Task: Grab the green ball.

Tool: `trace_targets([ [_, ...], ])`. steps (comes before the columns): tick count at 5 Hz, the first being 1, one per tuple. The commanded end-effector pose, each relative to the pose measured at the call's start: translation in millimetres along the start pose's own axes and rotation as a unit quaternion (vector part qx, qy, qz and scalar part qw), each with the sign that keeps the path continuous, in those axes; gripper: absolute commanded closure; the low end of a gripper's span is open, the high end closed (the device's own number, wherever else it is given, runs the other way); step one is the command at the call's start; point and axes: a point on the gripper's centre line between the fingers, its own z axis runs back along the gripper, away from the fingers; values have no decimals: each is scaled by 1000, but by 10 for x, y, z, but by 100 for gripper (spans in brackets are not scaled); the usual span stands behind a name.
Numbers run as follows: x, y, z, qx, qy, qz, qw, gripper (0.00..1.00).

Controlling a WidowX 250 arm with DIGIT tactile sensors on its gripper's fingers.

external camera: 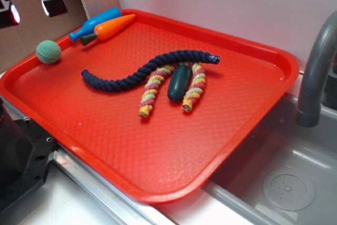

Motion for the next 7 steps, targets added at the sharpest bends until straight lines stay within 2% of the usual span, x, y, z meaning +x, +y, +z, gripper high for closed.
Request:
trace_targets([
  [1,187,189,-186,17,-29,64,997,0],
  [3,270,150,-508,42,-49,108,992,0],
  [4,261,118,-646,70,-26,107,991,0],
  [5,194,165,-800,100,-29,101,989,0],
  [6,109,131,-786,86,-23,101,991,61],
  [7,11,103,-714,74,-24,88,993,100],
])
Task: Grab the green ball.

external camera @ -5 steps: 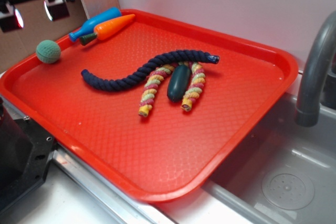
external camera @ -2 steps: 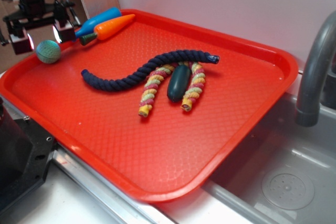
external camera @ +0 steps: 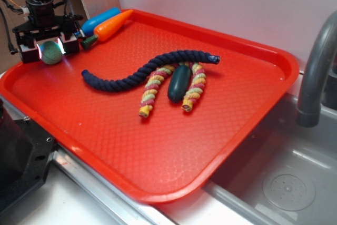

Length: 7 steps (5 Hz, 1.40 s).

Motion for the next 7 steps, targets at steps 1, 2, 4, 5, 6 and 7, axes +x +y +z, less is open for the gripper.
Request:
trace_targets([
  [1,-201,204,610,-63,-19,-101,993,100],
  [2,-386,330,1126,-142,-31,-197,969,100],
  [4,-558,700,1948,-165,-34,-432,886,100],
  [5,-334,642,2172,-173,-10,-506,845,100],
  [6,-273,422,2147,-187,-14,-540,820,100],
  [7,-268,489,2240,-193,-33,-532,824,100],
])
